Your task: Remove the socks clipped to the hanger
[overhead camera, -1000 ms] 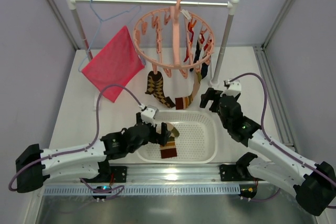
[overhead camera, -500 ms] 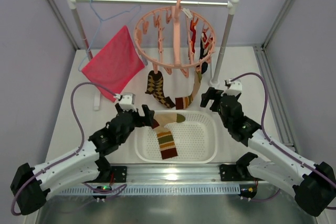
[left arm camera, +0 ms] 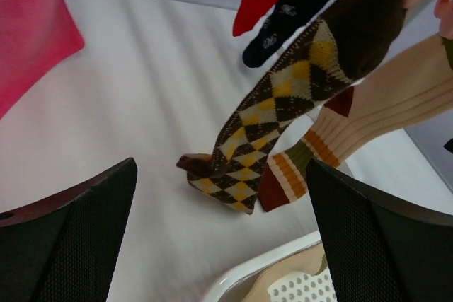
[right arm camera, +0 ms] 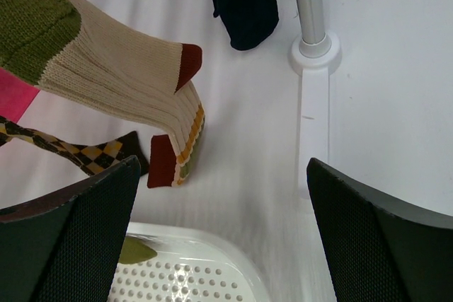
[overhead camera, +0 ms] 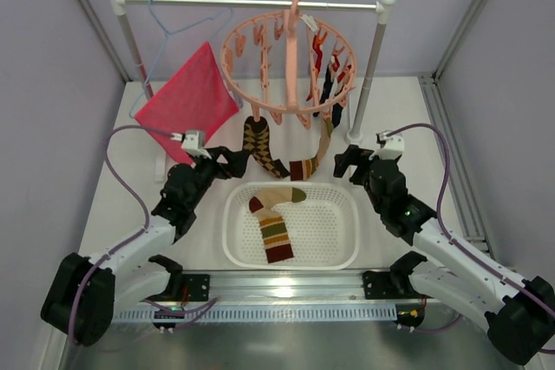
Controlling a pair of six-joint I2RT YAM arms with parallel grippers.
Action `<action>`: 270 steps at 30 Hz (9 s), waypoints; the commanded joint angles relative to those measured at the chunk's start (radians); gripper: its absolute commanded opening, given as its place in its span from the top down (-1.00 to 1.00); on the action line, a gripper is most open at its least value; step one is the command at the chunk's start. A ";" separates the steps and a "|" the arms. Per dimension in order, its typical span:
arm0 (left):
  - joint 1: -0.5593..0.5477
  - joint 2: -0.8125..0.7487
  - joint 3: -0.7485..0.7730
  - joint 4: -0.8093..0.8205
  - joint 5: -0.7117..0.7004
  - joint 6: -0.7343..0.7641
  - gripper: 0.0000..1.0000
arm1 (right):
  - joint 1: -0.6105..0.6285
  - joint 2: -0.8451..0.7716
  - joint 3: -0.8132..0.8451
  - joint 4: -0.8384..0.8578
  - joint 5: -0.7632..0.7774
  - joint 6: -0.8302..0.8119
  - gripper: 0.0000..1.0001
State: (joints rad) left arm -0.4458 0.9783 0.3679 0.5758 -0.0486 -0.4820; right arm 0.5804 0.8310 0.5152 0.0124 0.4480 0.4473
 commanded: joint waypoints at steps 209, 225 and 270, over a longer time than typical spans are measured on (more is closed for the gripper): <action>-0.665 -0.010 0.209 -0.311 0.220 0.057 0.99 | 0.033 -0.102 0.065 -0.189 0.176 0.044 -0.99; -0.665 -0.010 0.187 -0.543 -0.089 0.042 -0.99 | 0.009 -0.087 0.042 -0.154 0.161 0.048 -0.99; -0.723 1.000 0.798 0.363 -0.448 0.318 -0.99 | -0.456 -0.268 -0.142 0.021 -0.361 0.083 -0.99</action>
State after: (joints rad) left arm -1.1591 1.9362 1.1057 0.7750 -0.3595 -0.2283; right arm 0.1322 0.5945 0.3672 -0.0002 0.1299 0.5228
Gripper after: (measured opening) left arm 0.996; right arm 0.996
